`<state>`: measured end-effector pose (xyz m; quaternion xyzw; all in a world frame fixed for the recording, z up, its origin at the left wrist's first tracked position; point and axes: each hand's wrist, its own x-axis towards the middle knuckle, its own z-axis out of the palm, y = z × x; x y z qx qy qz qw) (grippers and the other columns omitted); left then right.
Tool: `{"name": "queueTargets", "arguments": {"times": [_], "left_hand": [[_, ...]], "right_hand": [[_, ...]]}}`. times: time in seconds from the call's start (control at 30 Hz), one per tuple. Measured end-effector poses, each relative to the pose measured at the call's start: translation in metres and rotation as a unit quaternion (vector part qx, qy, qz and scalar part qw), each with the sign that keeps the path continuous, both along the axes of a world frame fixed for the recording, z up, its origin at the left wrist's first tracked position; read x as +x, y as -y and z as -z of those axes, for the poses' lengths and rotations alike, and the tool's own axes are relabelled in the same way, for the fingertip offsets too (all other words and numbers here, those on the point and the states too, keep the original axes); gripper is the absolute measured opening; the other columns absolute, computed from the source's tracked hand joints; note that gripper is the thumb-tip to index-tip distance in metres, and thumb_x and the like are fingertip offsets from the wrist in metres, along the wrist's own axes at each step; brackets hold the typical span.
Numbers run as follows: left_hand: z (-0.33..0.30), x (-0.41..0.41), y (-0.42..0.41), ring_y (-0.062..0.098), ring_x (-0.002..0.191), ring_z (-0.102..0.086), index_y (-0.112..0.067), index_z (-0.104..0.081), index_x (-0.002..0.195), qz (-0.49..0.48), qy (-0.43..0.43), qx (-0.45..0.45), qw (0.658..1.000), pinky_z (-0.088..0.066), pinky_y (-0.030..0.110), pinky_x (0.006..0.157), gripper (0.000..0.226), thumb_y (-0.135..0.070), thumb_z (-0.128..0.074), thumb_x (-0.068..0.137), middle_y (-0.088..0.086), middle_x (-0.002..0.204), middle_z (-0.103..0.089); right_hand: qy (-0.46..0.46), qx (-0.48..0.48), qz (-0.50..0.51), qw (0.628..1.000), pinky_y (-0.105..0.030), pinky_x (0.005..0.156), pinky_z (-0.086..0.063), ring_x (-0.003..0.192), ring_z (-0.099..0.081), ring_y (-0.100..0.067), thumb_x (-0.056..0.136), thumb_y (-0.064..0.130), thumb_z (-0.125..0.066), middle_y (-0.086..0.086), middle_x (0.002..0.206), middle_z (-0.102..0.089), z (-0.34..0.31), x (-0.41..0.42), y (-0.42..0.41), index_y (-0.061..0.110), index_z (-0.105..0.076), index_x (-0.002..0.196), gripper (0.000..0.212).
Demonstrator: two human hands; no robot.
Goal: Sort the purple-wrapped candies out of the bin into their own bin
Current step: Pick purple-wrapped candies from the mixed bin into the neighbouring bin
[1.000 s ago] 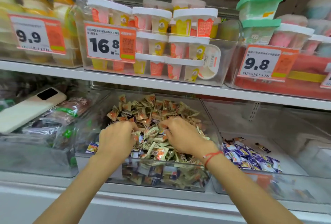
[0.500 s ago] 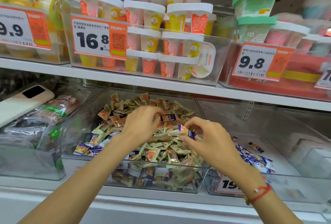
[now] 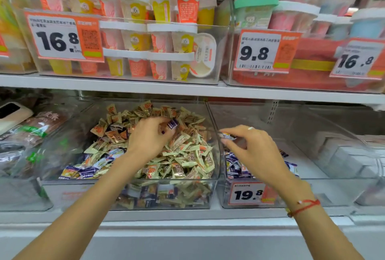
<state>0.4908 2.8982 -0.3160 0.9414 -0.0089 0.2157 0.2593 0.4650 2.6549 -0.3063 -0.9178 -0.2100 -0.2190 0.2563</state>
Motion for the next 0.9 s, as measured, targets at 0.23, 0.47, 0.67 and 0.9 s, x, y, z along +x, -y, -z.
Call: {"name": "queueTargets", "arguments": {"times": [0.23, 0.47, 0.67, 0.9], "left_hand": [[-0.028, -0.049, 0.102, 0.007, 0.102, -0.050, -0.033, -0.056, 0.126, 0.191, 0.123, -0.007, 0.974, -0.039, 0.026, 0.085, 0.034, -0.034, -0.058, 0.092, -0.016, 0.109, -0.061], [-0.011, -0.018, 0.143, 0.020, 0.123, -0.041, -0.024, -0.048, 0.136, 0.169, 0.099, 0.224, 0.955, -0.031, 0.034, 0.101, 0.041, -0.026, -0.051, 0.095, -0.003, 0.131, -0.054], [-0.009, -0.046, 0.069, 0.010, 0.097, -0.057, -0.023, -0.066, 0.110, 0.140, 0.230, 0.165, 0.949, -0.043, 0.027, 0.082, 0.022, -0.021, -0.061, 0.089, -0.010, 0.103, -0.066], [0.006, -0.076, -0.069, 0.014, 0.096, -0.060, -0.027, -0.068, 0.104, -0.073, 0.126, 0.163, 0.976, -0.052, 0.030, 0.064, 0.018, -0.021, -0.059, 0.090, -0.011, 0.101, -0.065]], "right_hand": [[-0.087, 0.057, 0.119, 0.988, -0.030, 0.076, -0.048, 0.084, -0.065, -0.017, 0.082, 0.014, -0.073, -0.002, 0.093, -0.073, -0.009, 0.010, 0.083, 0.028, -0.071, 0.094, 0.019], [-0.145, -0.025, 0.126, 0.981, -0.034, 0.089, -0.048, 0.106, -0.058, -0.017, 0.084, 0.025, -0.071, 0.003, 0.126, -0.061, 0.002, 0.014, 0.091, 0.033, -0.063, 0.120, 0.037], [0.113, -0.042, 0.039, 0.992, -0.024, 0.067, -0.047, 0.089, -0.060, -0.007, 0.088, 0.030, -0.066, 0.015, 0.100, -0.066, -0.001, -0.010, 0.026, 0.031, -0.066, 0.112, 0.024], [0.186, -0.117, -0.127, 0.967, -0.025, 0.065, -0.051, 0.089, -0.061, -0.012, 0.086, 0.028, -0.061, 0.012, 0.091, -0.067, 0.014, -0.023, -0.070, 0.027, -0.069, 0.105, 0.020]]}}
